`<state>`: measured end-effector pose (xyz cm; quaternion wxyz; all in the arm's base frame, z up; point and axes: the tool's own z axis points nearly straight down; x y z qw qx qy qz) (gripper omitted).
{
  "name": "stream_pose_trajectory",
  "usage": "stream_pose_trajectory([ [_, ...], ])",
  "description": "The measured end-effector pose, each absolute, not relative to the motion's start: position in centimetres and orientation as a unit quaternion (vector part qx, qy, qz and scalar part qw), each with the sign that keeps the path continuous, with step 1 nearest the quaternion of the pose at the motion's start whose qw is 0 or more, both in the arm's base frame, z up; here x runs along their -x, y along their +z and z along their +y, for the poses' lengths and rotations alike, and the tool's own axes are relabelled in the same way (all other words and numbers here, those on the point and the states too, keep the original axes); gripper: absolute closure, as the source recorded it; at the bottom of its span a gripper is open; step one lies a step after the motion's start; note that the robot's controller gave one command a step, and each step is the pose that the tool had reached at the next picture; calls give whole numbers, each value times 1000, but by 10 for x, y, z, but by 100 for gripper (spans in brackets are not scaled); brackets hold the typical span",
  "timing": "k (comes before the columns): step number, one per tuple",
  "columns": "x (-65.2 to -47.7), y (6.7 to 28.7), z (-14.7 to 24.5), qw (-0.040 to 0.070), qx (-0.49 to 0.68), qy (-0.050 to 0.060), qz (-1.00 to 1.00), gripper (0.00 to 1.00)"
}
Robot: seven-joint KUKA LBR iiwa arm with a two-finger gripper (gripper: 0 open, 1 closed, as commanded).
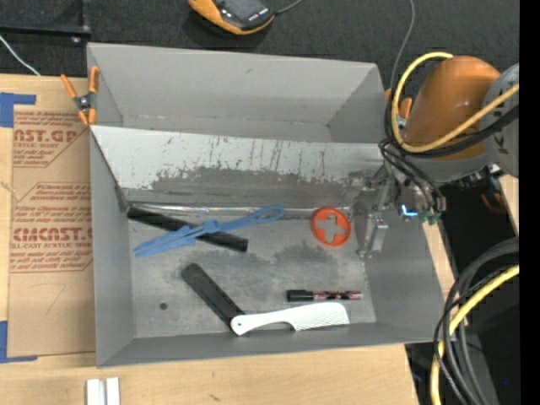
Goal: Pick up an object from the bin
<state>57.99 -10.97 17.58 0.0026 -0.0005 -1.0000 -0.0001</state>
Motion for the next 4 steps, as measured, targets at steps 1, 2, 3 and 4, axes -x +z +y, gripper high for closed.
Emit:
stream_pose_trajectory([
  [1, -582, 181, -109, -1, 0, 0, -1000, 0],
  [2, -490, 67, -92, 3, -59, -1, -998, 0],
  [3, -486, 126, -92, -2, -103, 1, -995, 0],
  [4, -484, 99, -57, 3, -160, -2, -987, 0],
])
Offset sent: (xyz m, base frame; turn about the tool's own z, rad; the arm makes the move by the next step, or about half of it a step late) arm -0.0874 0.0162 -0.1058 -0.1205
